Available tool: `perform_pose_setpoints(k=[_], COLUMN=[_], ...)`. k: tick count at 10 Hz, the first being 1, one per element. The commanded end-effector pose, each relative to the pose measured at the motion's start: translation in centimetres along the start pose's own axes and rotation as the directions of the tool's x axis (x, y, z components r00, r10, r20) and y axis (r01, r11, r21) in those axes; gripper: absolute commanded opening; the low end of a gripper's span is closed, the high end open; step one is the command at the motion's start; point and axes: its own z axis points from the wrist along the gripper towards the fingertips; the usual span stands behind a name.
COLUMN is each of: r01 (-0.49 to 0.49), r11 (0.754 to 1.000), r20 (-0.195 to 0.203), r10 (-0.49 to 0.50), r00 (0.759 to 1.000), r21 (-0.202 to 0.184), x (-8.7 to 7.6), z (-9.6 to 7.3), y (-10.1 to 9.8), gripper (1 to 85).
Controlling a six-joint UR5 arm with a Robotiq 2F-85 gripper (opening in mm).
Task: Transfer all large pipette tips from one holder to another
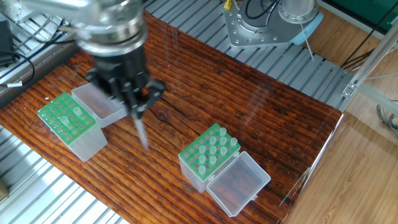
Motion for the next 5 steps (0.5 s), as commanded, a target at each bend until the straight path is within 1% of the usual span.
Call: perform_pose_setpoints(k=[1, 3, 4, 5], r01=[-0.076, -0.106, -0.118, -0.12], r11=[0.996, 0.991, 0.99, 0.99], r20=[0.028, 0.059, 0.069, 0.074], r10=[0.077, 0.111, 0.124, 0.126], r00=[0.997, 0.992, 0.99, 0.989], r21=[-0.048, -0.079, -0.08, -0.077], x=[2.1, 0.6, 0.1, 0.0], z=[-1.0, -0.5, -0.1, 0.3], y=[4.2, 6.1, 6.9, 7.2], gripper=[1.0, 1.0, 1.0, 1.0])
